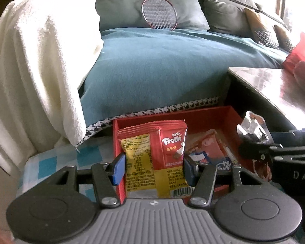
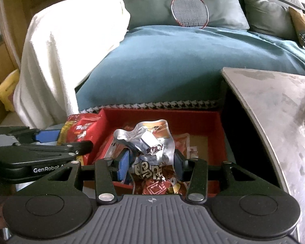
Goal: Organize snacks
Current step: 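Lower both snacks into the red box and open both grippers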
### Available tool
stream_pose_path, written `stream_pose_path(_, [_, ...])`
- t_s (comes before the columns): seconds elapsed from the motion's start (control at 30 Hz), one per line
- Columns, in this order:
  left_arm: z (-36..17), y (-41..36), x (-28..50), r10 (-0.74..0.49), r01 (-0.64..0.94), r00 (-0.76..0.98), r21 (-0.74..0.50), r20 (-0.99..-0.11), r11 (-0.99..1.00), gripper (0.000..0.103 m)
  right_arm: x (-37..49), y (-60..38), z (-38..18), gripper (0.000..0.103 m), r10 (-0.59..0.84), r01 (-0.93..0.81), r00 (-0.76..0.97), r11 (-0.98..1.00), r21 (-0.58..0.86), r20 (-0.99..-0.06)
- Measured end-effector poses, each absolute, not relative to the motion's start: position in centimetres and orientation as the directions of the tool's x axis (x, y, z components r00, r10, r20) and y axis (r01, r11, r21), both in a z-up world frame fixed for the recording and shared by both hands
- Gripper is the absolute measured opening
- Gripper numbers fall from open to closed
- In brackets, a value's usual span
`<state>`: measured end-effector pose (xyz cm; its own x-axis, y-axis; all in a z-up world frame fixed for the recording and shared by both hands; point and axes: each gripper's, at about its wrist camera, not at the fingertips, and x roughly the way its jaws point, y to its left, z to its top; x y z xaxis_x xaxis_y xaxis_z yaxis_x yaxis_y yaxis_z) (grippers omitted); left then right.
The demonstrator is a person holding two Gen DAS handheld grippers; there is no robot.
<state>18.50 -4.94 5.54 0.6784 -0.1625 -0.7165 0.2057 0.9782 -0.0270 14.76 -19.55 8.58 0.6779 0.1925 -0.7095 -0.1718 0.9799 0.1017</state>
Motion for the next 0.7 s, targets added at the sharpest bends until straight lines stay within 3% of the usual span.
stream_pose_path(0.7, [4.0, -6.3, 21.5, -0.115, 0.184, 0.672, 0.015, -0.732, 0.983, 0.05, 19.2, -20.5, 6.0, 0.053, 0.143, -0.126, 0.657, 0.989, 0.079, -0.74])
